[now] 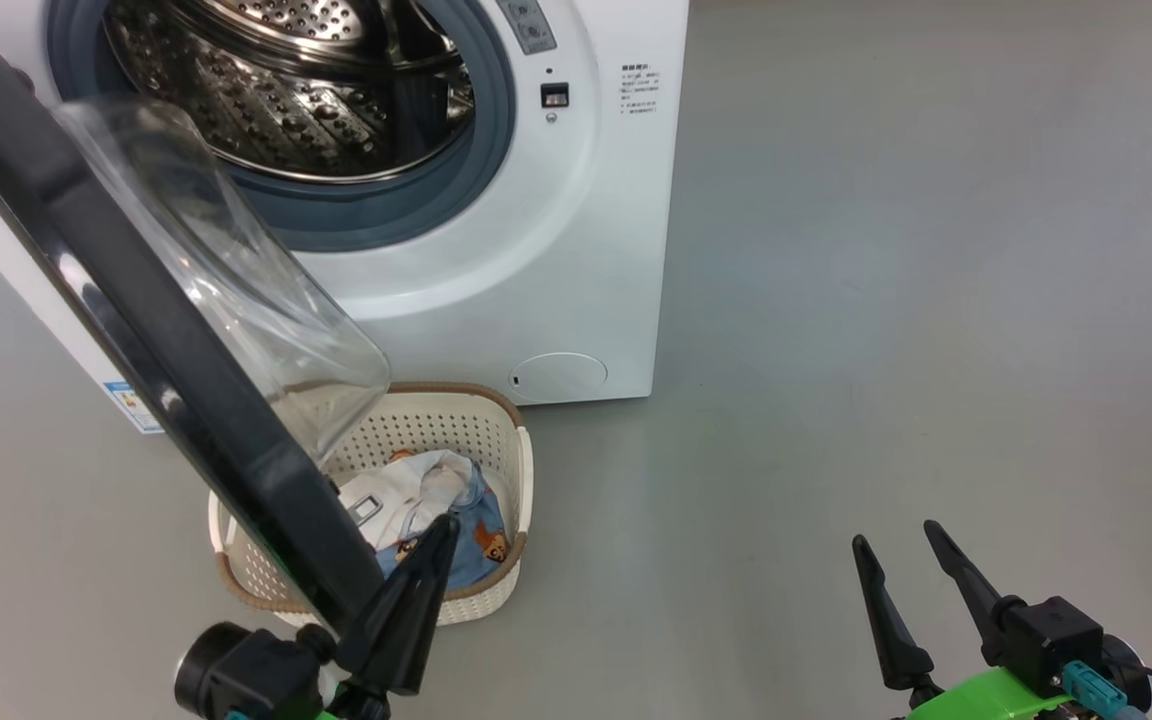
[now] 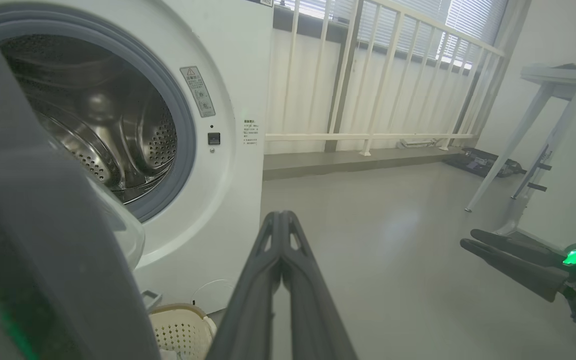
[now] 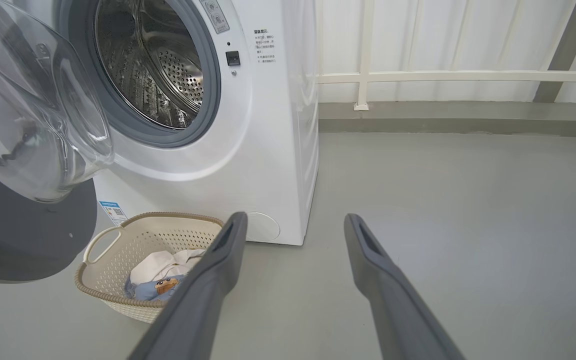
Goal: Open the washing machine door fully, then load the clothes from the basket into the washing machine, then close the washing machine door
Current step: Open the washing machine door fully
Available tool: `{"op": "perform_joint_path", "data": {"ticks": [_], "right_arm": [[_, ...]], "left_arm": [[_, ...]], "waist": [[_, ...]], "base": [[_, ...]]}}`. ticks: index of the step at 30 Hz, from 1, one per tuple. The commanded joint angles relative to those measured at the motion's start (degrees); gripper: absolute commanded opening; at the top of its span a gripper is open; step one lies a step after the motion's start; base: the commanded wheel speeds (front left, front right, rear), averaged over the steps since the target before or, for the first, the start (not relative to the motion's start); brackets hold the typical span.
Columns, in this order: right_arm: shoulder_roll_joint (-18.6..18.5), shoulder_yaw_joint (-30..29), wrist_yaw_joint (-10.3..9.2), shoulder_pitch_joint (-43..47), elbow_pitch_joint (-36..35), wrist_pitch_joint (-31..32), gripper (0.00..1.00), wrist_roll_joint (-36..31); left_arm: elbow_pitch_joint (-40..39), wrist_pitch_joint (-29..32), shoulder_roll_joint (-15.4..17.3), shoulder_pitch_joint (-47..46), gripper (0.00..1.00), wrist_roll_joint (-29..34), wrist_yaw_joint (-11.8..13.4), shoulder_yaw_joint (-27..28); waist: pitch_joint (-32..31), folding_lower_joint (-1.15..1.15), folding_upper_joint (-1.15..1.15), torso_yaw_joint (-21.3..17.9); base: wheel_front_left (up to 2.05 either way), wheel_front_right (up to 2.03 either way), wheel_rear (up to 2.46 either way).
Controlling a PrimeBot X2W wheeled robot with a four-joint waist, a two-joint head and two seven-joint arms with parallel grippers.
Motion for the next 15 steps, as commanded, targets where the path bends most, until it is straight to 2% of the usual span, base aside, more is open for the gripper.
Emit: {"op": "perform_joint_path", "data": {"ticks": [1,15], "right_arm": [[-0.17,1.47,0.16,-1.61,-1.09,-0.69,1.00,0.59],[-0.17,1.37,0.16,-2.30,-0.81,-0.69,1.00,0.86]], "left_arm": [[-0.12,-0.31,0.81,-1.53,0.00,-0.66,-0.14,1.53],[5.54,-0.31,0.18,-3.00,0.00,-2.68,-0.14,4.80]], "waist": [[0.31,0.00,0.00,-0.09],[1.76,0.00,0.00,-0.58]], "base": [[0.00,0.00,0.00],[0.00,0.00,0.00]]}}
